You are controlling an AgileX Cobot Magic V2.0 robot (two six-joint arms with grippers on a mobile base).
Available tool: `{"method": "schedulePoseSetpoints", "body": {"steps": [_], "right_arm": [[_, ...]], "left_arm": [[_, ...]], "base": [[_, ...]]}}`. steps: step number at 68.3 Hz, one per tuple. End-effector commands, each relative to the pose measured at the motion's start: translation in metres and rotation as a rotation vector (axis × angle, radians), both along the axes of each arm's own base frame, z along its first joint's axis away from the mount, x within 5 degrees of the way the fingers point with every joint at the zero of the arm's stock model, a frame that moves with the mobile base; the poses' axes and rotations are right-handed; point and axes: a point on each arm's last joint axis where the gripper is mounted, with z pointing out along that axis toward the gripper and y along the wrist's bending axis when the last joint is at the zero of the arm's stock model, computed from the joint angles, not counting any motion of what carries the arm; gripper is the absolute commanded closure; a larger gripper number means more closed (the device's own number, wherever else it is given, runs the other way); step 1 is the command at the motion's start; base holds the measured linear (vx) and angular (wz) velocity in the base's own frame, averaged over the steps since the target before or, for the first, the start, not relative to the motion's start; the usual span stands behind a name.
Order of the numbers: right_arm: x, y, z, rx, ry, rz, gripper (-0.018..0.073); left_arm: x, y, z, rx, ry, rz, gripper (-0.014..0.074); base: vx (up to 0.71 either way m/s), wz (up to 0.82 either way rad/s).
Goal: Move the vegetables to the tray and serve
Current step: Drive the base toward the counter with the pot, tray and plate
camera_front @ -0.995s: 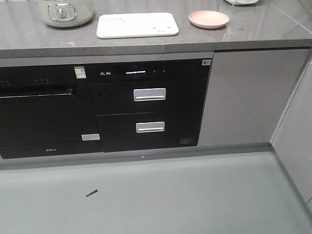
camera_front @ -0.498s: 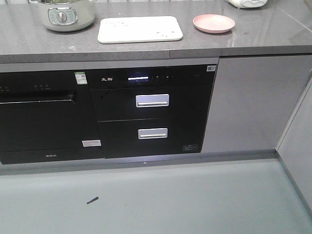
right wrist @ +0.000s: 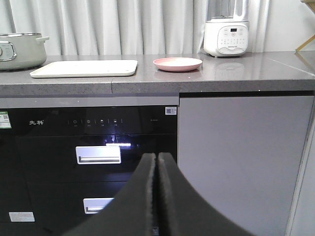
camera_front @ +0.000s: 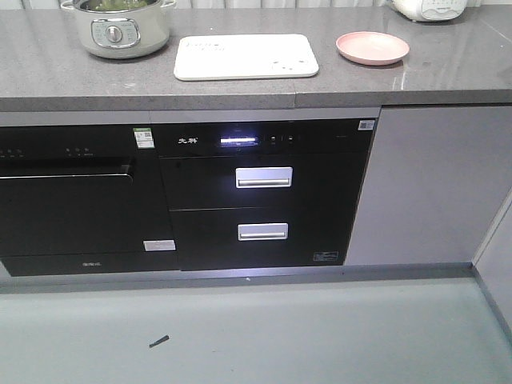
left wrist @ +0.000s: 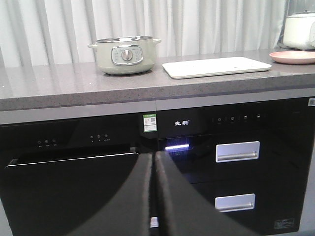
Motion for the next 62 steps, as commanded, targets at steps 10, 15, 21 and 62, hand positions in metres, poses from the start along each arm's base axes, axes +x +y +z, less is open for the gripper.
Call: {"method": "schedulePoseSetpoints", "body": {"steps": [10,15,21,62], "right_arm": [[0.0001,-0.0007,0.0016,-0.015,-0.061,-0.011,0.0565],[0.0001,-0.0007,0.0016,-0.015,-0.061,-0.011,0.0565],[0.0001,-0.0007,0.0016,-0.015,-0.061,-0.011,0.0565],[0.0001,-0.0007,0.0016,-0.015,-0.061,-0.011,0.0565]], "left_arm": [[-0.0002,-0.0002,-0.0007,-0.008,-0.067,-0.002,0.0602],[-0.0002,-0.0002,-0.0007,-0.008,-0.067,-0.002,0.0602],[-0.0002,-0.0002,-0.0007,-0.008,-0.067,-0.002,0.0602],[-0.0002,-0.0002,-0.0007,-0.008,-0.067,-0.002,0.0602]], "base": [[0.13,0.06],[0.14,0.07],[0.15,0.07],[0.16,0.03]]}}
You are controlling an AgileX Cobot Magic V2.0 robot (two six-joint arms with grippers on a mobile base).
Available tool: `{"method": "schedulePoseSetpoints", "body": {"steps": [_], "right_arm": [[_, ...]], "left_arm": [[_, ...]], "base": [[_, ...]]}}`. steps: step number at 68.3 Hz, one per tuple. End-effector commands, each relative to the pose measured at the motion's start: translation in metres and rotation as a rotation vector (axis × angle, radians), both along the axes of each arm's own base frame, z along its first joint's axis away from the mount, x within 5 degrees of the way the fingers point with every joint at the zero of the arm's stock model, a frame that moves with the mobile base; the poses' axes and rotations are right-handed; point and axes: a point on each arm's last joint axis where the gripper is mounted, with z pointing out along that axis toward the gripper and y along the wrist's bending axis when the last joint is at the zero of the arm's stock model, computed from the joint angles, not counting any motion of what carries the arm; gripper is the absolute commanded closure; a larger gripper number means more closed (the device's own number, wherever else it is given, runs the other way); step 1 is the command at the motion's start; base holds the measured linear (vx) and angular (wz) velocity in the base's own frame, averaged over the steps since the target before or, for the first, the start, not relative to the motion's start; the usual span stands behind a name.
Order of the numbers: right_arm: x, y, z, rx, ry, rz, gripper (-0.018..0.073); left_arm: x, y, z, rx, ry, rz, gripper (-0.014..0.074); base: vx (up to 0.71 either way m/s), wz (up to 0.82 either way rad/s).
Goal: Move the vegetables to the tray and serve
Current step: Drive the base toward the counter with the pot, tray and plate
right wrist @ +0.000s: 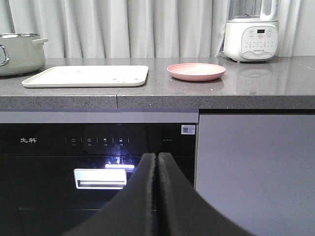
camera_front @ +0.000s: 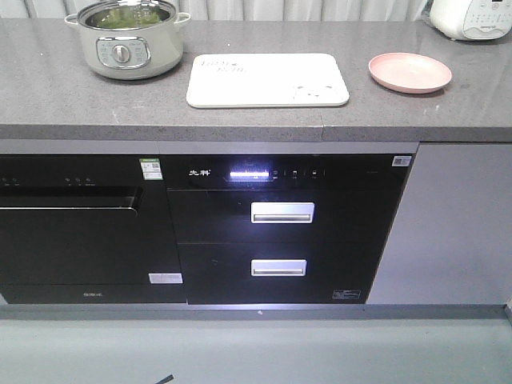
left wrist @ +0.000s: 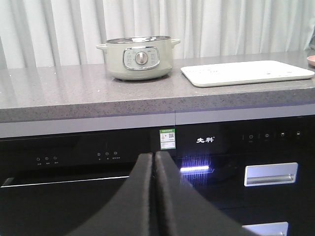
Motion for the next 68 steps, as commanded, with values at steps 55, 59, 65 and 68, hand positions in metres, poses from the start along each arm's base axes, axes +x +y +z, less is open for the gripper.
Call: {"method": "schedulePoseSetpoints", "body": {"steps": [55,59,65,68], "right_arm": [[0.0001,-0.0007,0.0016,-0.015,-0.061,-0.011,0.0565],[0.0001,-0.0007,0.0016,-0.015,-0.061,-0.011,0.0565],[0.0001,-0.0007,0.0016,-0.015,-0.061,-0.011,0.0565],[0.0001,-0.0007,0.0016,-0.015,-0.061,-0.011,0.0565]], "left_arm": [[-0.0002,-0.0002,-0.0007,-0.008,-0.067,-0.002,0.0602],[-0.0002,-0.0002,-0.0007,-0.008,-0.067,-0.002,0.0602],[-0.0002,-0.0002,-0.0007,-0.008,-0.067,-0.002,0.0602],[-0.0002,-0.0002,-0.0007,-0.008,-0.067,-0.002,0.0602]], "base": [[0.17,-0.03],[0.17,-0.05],[0.17,-0.05],[0.17,-0.06]]}}
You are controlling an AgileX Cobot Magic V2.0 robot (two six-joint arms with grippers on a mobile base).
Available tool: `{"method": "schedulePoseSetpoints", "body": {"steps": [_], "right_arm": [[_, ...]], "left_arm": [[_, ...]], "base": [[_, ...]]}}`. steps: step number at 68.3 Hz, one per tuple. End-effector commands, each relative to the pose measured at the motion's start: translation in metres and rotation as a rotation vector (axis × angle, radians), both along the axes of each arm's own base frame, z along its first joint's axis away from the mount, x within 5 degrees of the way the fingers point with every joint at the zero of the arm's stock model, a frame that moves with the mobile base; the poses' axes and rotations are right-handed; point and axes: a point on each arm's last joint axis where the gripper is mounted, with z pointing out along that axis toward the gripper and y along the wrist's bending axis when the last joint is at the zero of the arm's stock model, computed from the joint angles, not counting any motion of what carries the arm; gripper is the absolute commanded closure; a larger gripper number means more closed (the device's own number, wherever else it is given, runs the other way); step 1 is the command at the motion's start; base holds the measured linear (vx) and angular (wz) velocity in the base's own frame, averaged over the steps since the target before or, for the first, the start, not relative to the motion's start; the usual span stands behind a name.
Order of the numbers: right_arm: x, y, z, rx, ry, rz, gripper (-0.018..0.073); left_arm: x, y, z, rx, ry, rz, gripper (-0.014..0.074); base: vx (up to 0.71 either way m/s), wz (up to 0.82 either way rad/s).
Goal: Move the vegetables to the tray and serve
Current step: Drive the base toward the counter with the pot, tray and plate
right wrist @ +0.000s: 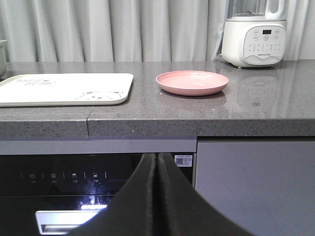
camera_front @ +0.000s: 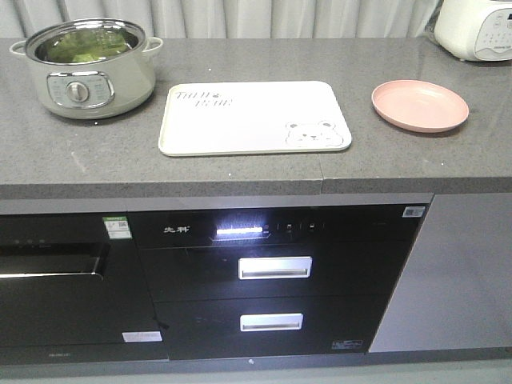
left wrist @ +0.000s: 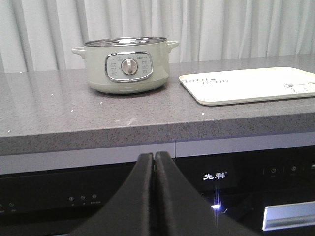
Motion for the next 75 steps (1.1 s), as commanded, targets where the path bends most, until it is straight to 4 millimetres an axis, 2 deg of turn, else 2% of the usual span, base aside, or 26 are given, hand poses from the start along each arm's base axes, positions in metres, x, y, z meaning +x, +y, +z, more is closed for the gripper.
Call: {"method": "schedulePoseSetpoints", "body": {"steps": [1,75], "right_arm": [[0.0001,-0.0007,0.0016,-0.015,-0.061,-0.011,0.0565],[0.0001,-0.0007,0.0016,-0.015,-0.061,-0.011,0.0565]], "left_arm": [[-0.0002,-0.0002,-0.0007,-0.008,-0.067,-0.002,0.0602],[-0.0002,-0.0002,-0.0007,-0.008,-0.067,-0.002,0.0602]], "base": [[0.16,-0.06],[0.15,-0.01]]}}
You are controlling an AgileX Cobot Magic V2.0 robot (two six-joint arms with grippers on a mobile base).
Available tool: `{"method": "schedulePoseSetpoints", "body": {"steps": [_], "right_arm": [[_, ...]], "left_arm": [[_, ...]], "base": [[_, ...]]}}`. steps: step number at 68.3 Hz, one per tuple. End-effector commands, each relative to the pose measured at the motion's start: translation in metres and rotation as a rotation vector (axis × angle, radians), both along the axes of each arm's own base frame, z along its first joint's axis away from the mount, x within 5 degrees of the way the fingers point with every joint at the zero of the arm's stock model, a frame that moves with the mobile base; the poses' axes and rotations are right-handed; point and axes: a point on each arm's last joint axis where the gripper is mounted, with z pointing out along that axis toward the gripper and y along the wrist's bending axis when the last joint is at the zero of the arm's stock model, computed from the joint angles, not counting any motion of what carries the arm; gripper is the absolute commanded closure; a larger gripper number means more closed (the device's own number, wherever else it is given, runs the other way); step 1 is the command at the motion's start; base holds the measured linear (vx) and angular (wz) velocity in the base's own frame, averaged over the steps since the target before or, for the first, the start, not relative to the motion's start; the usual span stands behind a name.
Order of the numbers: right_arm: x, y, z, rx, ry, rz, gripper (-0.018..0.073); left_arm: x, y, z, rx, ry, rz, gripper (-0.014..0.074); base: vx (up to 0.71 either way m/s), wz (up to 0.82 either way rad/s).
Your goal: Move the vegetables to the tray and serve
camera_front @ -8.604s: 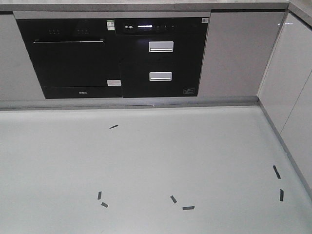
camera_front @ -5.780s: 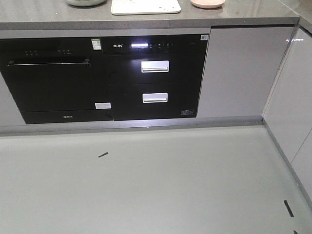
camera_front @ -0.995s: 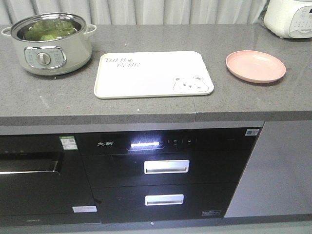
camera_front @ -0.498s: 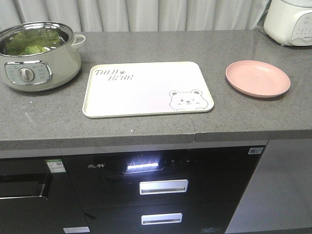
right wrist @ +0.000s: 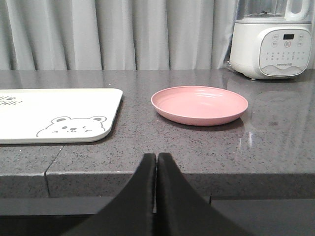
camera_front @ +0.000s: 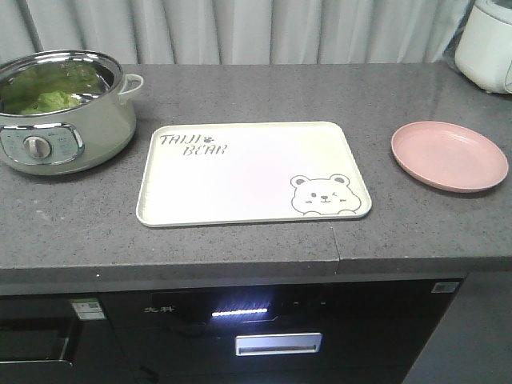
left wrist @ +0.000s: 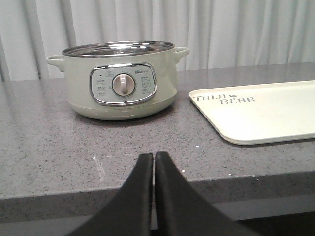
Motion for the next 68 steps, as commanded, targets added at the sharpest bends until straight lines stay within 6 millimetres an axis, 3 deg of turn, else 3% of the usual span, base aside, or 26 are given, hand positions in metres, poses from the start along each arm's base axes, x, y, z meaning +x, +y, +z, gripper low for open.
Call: {"method": "schedulePoseSetpoints", "body": {"steps": [1,68], "right_arm": [[0.0001,-0.0007,0.0016,-0.015,-0.061,-0.011,0.0565],[0.0001,-0.0007,0.0016,-0.015,-0.061,-0.011,0.0565]], "left_arm": [[-0.0002,-0.0002,-0.0007,-0.008,-0.067,-0.002,0.0602],[-0.0002,-0.0002,-0.0007,-0.008,-0.067,-0.002,0.0602]], "base": [[0.14,0.05],[0.11,0.03]]}}
